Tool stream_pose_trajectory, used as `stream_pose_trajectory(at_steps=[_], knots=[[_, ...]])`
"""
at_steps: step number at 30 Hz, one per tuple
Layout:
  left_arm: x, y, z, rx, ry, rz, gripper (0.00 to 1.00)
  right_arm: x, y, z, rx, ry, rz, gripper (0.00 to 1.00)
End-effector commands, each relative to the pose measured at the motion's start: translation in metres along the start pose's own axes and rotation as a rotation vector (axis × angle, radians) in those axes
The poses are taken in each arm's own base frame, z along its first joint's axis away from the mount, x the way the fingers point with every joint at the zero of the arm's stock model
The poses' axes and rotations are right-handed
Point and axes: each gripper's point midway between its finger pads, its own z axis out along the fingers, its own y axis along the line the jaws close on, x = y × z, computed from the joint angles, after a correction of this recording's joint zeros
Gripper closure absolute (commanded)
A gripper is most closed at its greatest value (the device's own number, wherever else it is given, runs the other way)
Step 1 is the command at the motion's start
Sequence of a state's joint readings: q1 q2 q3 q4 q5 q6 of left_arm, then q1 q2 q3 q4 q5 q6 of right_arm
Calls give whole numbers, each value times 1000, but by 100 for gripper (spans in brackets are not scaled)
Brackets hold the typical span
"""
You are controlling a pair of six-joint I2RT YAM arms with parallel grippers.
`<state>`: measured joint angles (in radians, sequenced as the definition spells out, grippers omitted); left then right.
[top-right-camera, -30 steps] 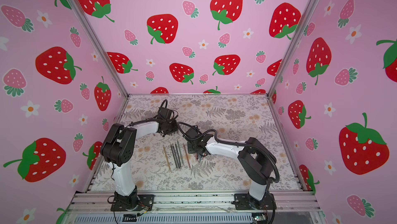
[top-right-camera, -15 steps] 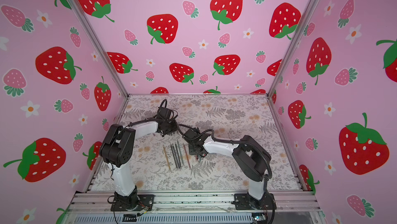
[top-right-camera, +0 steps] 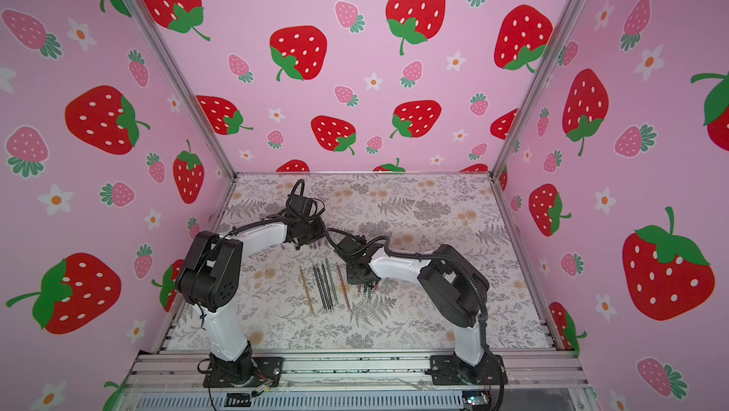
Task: Remove the protective cover of the pencils
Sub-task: Pick up the pencil from the center of the board.
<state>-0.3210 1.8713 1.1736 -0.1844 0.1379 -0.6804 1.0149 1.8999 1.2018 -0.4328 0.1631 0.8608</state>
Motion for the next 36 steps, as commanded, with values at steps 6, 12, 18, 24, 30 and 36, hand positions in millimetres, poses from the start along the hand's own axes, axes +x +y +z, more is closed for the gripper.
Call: stream_pose_trajectory(at_steps=[6, 12, 18, 24, 30, 36], knots=[[-1, -6, -46, 40, -81, 8, 72, 6, -15, 8, 118, 73, 33, 74], [0, -4, -91, 83, -180, -7, 69, 14, -19, 16, 154, 112, 35, 71], [2, 10, -135, 139, -315, -57, 62, 16, -16, 21, 158, 124, 31, 80], [1, 31, -165, 175, -444, -118, 47, 16, -11, 24, 152, 131, 25, 90], [2, 38, -177, 168, -488, -93, 54, 9, -1, 19, 98, 94, 8, 95], [10, 36, -177, 207, -439, -95, 50, -3, 11, 3, 39, 40, -30, 99]])
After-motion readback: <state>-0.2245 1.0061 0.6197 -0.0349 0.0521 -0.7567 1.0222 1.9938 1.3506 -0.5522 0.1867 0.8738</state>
